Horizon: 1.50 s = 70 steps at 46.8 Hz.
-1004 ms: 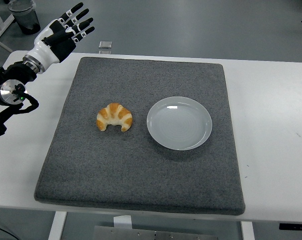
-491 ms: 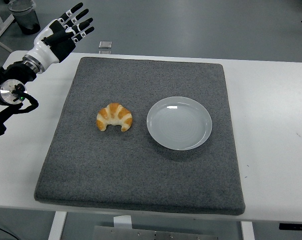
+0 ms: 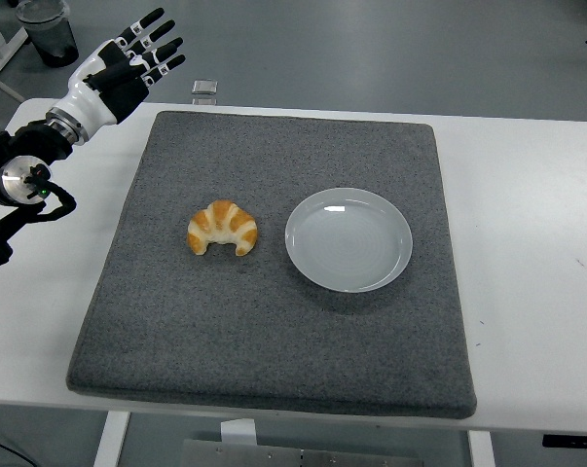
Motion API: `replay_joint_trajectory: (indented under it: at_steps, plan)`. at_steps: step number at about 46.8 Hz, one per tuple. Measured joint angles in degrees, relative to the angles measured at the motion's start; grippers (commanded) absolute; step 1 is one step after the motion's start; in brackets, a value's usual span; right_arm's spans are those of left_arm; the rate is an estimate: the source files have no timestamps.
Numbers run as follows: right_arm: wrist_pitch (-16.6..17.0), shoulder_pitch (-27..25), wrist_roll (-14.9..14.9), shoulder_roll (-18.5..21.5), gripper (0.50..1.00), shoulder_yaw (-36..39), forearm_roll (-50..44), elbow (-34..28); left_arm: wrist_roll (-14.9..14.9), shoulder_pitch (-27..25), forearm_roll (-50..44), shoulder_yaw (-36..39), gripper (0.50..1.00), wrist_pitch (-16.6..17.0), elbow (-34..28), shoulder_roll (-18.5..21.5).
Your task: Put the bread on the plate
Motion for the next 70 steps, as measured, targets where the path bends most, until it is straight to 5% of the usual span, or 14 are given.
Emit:
replay_joint_trajectory:
  at_steps: [18, 35, 50, 70]
  plan:
    - [0.0, 0.0, 0.0, 0.0, 0.932, 0.0, 0.0, 0.0, 2.2, -5.9, 0.2, 5.1, 0.984, 12.0, -20.4, 11.9]
    - [0.2, 0.0, 0.0, 0.0, 0.93, 0.0, 0.0, 0.0, 2.4, -24.6, 10.2, 28.2, 0.984, 22.1, -29.9, 20.0]
    - [0.4, 0.0, 0.0, 0.0, 0.93, 0.0, 0.0, 0.2, 2.5, -40.6, 17.8, 51.5, 0.986, 22.9, -36.5, 21.9]
    - [0.3, -0.1, 0.0, 0.0, 0.93, 0.0, 0.0, 0.3, 2.7, -39.1, 39.8, 56.1, 0.986, 23.3, -38.4, 21.2]
